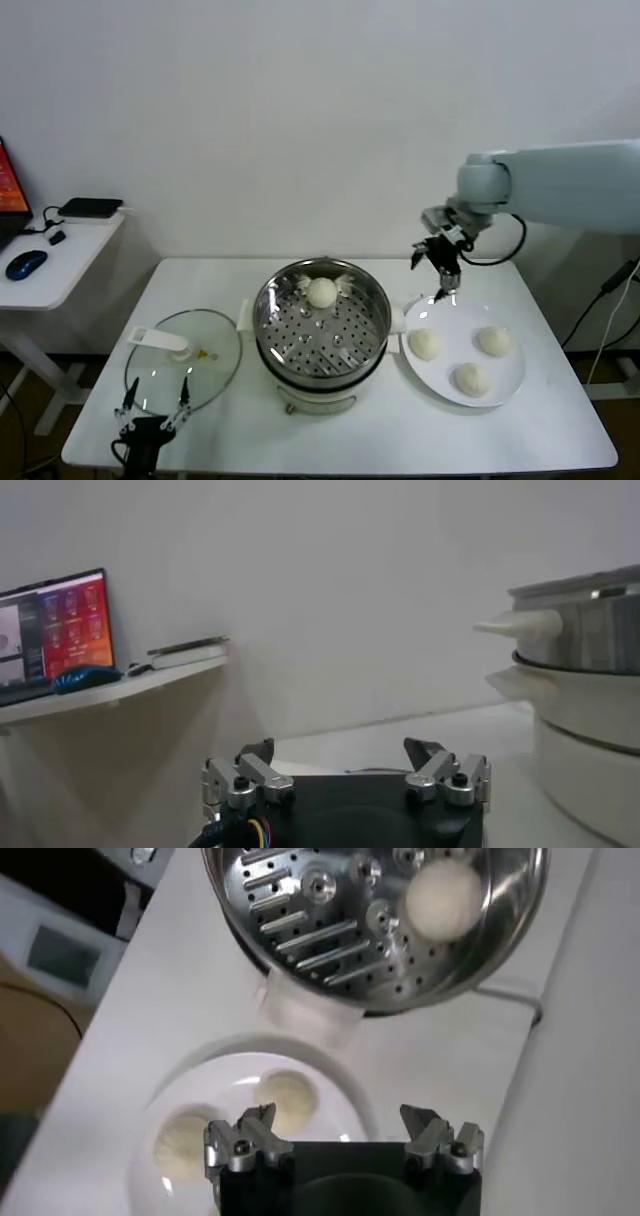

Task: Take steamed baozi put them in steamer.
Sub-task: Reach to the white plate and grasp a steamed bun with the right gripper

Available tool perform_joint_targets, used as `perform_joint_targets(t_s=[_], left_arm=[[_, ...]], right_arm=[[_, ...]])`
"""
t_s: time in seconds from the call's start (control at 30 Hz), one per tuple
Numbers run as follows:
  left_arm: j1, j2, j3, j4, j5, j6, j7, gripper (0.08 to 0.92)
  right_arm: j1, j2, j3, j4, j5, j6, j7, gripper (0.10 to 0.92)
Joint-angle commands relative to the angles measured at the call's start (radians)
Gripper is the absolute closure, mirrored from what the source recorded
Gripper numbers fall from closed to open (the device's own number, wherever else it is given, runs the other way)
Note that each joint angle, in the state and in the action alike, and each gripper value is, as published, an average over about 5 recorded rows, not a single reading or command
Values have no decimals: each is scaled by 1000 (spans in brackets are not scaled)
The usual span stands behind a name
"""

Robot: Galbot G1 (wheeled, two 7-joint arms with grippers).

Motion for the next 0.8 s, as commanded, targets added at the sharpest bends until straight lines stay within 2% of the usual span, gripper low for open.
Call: perform_joint_targets(t_s=[0.03, 0.33, 0.8], left_arm=[[1, -34, -3, 3, 0, -1, 1, 177], [0, -45, -3, 13, 12, 0, 1, 177], [-3, -49, -9, 28, 24, -2, 2, 177]], right_arm=[[-151, -115, 45, 64, -22, -231, 67, 203], [-375, -87, 223, -70, -178, -265, 120, 203], [-551, -61, 338, -189, -238, -256, 134, 203]])
